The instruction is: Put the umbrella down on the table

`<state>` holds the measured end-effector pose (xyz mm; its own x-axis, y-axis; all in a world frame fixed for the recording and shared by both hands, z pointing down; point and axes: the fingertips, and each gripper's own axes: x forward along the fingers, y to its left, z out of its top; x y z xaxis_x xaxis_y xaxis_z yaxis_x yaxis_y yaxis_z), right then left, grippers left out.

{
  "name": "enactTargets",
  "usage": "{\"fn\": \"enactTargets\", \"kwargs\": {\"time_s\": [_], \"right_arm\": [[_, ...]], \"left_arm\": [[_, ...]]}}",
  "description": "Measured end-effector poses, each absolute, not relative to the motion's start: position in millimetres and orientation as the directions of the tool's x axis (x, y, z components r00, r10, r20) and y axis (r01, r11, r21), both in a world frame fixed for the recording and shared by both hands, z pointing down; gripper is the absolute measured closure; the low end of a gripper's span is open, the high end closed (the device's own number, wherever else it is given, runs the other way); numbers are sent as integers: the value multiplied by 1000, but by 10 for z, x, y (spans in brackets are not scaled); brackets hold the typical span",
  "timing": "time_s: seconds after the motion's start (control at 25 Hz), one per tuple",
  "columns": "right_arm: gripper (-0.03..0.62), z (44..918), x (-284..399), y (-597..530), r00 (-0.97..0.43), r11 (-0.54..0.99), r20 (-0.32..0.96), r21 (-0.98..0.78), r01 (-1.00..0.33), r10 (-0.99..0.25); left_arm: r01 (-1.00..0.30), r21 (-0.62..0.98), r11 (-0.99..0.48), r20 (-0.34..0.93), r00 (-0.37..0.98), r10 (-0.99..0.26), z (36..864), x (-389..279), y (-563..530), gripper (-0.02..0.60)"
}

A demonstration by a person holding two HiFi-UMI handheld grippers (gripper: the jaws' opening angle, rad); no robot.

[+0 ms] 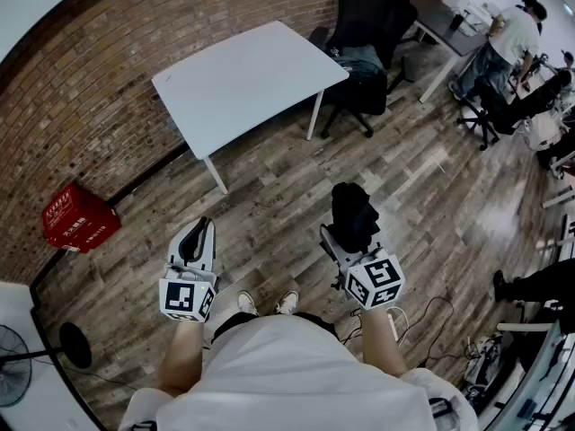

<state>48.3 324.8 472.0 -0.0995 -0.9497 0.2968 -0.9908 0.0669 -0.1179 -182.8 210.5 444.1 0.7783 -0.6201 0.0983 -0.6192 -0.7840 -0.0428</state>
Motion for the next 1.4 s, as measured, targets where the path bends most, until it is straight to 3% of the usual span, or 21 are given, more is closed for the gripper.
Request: {"fn": "enactTargets", "kwargs": {"time_s": [0.84, 1.4], "right_arm": [[356, 4726, 563, 3271, -213, 165, 245, -202, -965, -946], [355, 4942, 1045, 2447, -164, 102, 315, -203, -974, -935]], "left_arm": [[-648, -19, -761, 115, 755, -646, 4588, -1739, 2302, 531], [-583, 37, -812, 115, 810, -576, 4839, -1049, 1269, 531]]}}
